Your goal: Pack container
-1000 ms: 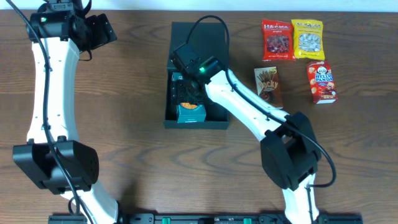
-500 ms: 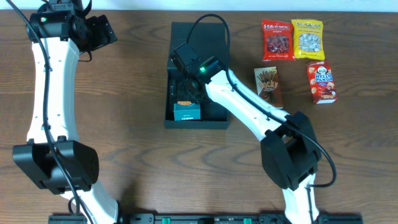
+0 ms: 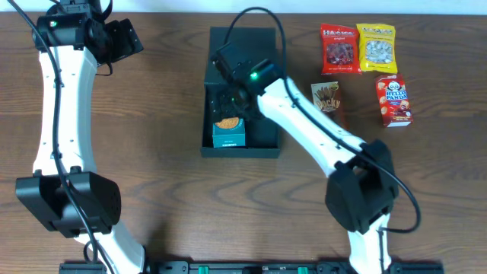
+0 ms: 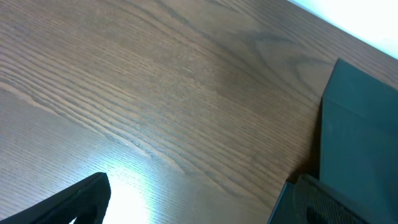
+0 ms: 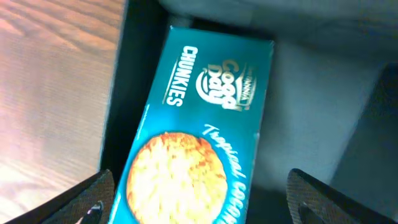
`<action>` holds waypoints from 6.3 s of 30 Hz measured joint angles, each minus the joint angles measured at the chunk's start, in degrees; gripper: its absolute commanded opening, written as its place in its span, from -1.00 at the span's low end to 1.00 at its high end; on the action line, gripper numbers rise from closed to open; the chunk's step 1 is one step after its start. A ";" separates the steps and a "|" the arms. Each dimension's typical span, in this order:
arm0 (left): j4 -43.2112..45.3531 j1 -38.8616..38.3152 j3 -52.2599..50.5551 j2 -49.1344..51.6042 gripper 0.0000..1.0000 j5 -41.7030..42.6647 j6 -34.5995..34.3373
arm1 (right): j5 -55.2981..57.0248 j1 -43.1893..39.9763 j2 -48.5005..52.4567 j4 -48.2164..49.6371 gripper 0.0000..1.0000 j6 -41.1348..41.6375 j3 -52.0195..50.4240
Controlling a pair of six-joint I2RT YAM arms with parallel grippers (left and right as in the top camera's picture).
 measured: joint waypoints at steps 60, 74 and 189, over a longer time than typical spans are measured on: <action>1.38 0.04 0.00 0.00 0.90 0.00 6.01 | -13.33 3.15 -11.13 7.41 -0.97 -33.70 -20.06; 1.57 0.04 0.00 0.00 0.90 -0.02 6.01 | -13.18 3.15 -9.22 13.44 -0.97 -33.68 -20.13; 1.40 0.04 0.00 0.00 0.90 0.00 6.01 | 2.14 -3.93 2.14 15.08 -0.97 -10.67 -15.10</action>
